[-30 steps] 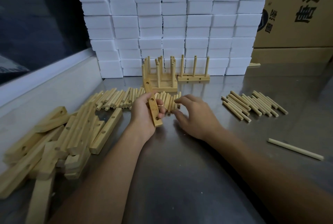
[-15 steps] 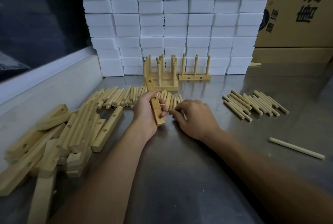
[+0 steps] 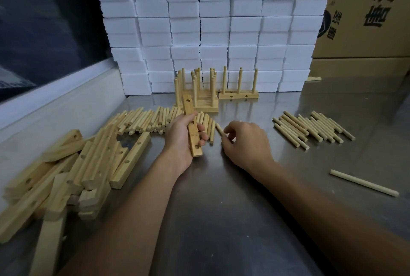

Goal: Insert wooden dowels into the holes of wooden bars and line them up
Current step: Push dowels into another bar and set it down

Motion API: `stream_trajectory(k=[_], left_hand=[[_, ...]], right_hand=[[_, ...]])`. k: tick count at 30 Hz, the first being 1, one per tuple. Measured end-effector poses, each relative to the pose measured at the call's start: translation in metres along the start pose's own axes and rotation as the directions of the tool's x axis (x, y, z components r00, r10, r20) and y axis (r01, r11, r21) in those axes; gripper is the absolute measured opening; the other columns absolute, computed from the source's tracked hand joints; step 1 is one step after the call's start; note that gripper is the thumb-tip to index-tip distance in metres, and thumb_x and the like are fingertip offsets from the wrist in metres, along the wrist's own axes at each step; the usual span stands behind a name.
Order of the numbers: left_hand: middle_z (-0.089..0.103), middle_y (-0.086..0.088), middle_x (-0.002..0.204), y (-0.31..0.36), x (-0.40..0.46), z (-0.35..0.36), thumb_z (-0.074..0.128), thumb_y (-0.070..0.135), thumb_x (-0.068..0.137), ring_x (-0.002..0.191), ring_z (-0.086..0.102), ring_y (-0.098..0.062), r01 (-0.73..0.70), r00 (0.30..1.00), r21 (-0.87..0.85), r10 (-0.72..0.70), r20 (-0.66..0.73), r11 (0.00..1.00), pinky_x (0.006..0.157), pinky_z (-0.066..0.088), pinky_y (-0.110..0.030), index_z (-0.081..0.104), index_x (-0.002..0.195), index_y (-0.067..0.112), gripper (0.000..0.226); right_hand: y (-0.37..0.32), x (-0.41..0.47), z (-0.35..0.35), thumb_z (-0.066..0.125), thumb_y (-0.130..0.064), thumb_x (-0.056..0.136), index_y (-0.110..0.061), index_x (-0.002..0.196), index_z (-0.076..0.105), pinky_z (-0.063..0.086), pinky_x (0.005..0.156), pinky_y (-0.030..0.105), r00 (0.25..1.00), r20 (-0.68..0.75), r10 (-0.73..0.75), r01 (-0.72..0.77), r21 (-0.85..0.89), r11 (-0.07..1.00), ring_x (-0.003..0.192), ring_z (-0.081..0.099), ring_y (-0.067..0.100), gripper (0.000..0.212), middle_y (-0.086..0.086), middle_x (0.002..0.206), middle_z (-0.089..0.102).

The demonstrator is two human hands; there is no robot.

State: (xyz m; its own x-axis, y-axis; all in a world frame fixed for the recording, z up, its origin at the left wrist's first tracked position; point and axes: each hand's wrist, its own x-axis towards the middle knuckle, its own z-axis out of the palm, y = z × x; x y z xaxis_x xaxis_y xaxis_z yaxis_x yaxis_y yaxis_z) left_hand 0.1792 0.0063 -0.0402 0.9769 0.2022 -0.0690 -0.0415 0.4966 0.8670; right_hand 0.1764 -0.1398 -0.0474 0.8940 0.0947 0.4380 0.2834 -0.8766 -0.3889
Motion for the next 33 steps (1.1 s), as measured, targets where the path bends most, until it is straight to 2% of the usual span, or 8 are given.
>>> stream_trajectory(k=[7, 10, 13, 17, 22, 26, 30, 33], left_hand=[[0.056, -0.006, 0.054, -0.003, -0.002, 0.002, 0.055, 0.017, 0.098, 0.040, 0.052, -0.020, -0.083, 0.997, 0.125, 0.082, 0.012, 0.989, 0.036, 0.035, -0.022, 0.063, 0.095, 0.008, 0.012], [0.055, -0.006, 0.055, -0.004, -0.003, 0.002, 0.056, 0.025, 0.099, 0.041, 0.052, -0.020, -0.108, 0.994, 0.181, 0.104, 0.029, 0.978, 0.037, 0.036, -0.023, 0.066, 0.093, 0.010, 0.019], [0.052, -0.003, 0.053, -0.003, -0.007, 0.004, 0.058, 0.043, 0.096, 0.040, 0.050, -0.018, -0.109, 0.994, 0.245, 0.105, 0.028, 0.963, 0.037, 0.035, -0.023, 0.064, 0.086, 0.010, 0.035], [0.048, -0.002, 0.048, -0.002, -0.014, 0.010, 0.054, 0.066, 0.089, 0.037, 0.048, -0.018, -0.133, 0.991, 0.367, 0.132, 0.029, 0.921, 0.035, 0.035, -0.023, 0.058, 0.069, 0.010, 0.060], [0.045, -0.004, 0.043, -0.005, -0.021, 0.017, 0.050, 0.075, 0.084, 0.035, 0.046, -0.020, -0.202, 0.979, 0.487, 0.182, 0.089, 0.850, 0.035, 0.036, -0.021, 0.056, 0.061, 0.008, 0.071], [0.045, 0.000, 0.041, -0.008, -0.020, 0.018, 0.049, 0.065, 0.091, 0.033, 0.045, -0.017, -0.279, 0.955, 0.499, 0.289, 0.058, 0.820, 0.034, 0.034, -0.020, 0.055, 0.063, 0.008, 0.065], [0.046, 0.000, 0.048, -0.011, -0.019, 0.015, 0.047, 0.059, 0.095, 0.039, 0.045, -0.016, -0.376, 0.915, 0.510, 0.396, 0.074, 0.774, 0.037, 0.036, -0.026, 0.054, 0.068, 0.010, 0.057], [0.048, -0.004, 0.053, -0.014, -0.017, 0.013, 0.046, 0.055, 0.096, 0.047, 0.047, -0.014, -0.482, 0.847, 0.602, 0.514, 0.135, 0.637, 0.046, 0.040, -0.029, 0.056, 0.070, 0.003, 0.059]], right_hand=[[0.005, 0.006, 0.003, 0.051, -0.008, 0.098, -0.011, 0.130, 0.055, 0.045, 0.077, 0.028, 0.989, -0.021, 0.150, -0.143, 0.193, 0.971, 0.086, 0.052, 0.017, 0.033, 0.006, 0.123, 0.048], [0.007, 0.007, 0.001, 0.051, 0.001, 0.095, -0.012, 0.126, 0.054, 0.042, 0.074, 0.026, 0.982, -0.003, 0.190, -0.182, 0.276, 0.944, 0.081, 0.047, 0.013, 0.034, 0.004, 0.117, 0.044], [0.009, 0.006, -0.002, 0.049, 0.001, 0.094, -0.015, 0.117, 0.049, 0.048, 0.071, 0.030, 0.980, -0.016, 0.200, -0.178, 0.399, 0.900, 0.085, 0.055, 0.017, 0.028, 0.001, 0.103, 0.055], [0.007, 0.003, -0.003, 0.038, -0.017, 0.104, -0.015, 0.110, 0.046, 0.042, 0.055, 0.034, 0.984, -0.082, 0.156, -0.094, 0.503, 0.859, 0.066, 0.052, 0.018, 0.011, 0.003, 0.081, 0.055], [0.005, 0.001, -0.002, 0.033, -0.047, 0.104, -0.021, 0.080, 0.047, 0.039, 0.053, 0.029, 0.976, -0.194, 0.100, 0.007, 0.487, 0.873, 0.056, 0.046, 0.006, 0.038, -0.006, 0.065, 0.049], [0.006, 0.001, -0.002, 0.037, -0.033, 0.106, -0.017, 0.102, 0.055, 0.043, 0.052, 0.041, 0.967, -0.249, 0.052, 0.076, 0.478, 0.875, 0.055, 0.048, 0.016, 0.024, -0.001, 0.066, 0.053], [0.006, -0.002, -0.004, 0.046, -0.031, 0.105, -0.021, 0.116, 0.057, 0.036, 0.048, 0.027, 0.955, -0.290, -0.057, 0.195, 0.474, 0.859, 0.049, 0.044, 0.007, 0.019, -0.010, 0.056, 0.044], [0.004, -0.005, -0.005, 0.048, -0.033, 0.105, -0.022, 0.123, 0.060, 0.038, 0.050, 0.027, 0.939, -0.306, -0.154, 0.275, 0.404, 0.873, 0.050, 0.046, 0.004, 0.025, -0.015, 0.056, 0.044]])
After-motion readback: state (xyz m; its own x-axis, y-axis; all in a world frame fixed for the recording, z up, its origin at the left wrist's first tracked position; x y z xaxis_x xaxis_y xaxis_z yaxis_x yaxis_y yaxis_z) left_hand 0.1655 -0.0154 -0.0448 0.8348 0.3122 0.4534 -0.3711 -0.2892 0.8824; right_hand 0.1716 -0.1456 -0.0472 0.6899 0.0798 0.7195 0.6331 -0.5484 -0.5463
